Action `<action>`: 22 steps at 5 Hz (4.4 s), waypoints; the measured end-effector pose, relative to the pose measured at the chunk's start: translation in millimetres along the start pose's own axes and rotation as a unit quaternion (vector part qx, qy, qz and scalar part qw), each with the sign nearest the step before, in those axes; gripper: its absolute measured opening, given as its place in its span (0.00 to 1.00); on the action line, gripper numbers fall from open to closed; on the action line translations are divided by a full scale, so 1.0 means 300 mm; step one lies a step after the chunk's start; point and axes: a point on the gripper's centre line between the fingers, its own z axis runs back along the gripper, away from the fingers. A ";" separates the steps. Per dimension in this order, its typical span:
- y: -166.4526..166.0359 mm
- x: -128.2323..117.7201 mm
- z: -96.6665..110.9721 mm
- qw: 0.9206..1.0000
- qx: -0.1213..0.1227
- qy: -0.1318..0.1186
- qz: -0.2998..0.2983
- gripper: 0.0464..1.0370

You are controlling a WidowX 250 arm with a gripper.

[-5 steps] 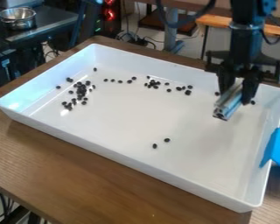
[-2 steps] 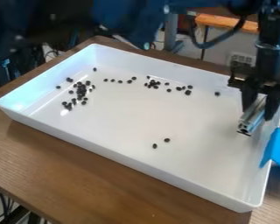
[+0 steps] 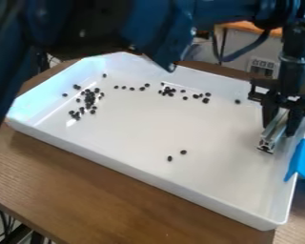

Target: Sweep into pile

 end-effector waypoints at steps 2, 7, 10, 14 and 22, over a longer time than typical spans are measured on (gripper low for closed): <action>0.038 -0.011 -0.020 1.000 -0.001 0.003 -0.004 0.34; 0.266 -0.042 0.001 1.000 -0.009 0.003 0.015 0.34; 0.438 -0.062 0.018 0.999 -0.014 0.013 0.035 0.34; 0.829 -0.100 0.114 0.993 -0.026 -0.005 0.113 0.34; 0.726 -0.123 0.123 0.987 -0.027 -0.015 0.156 0.34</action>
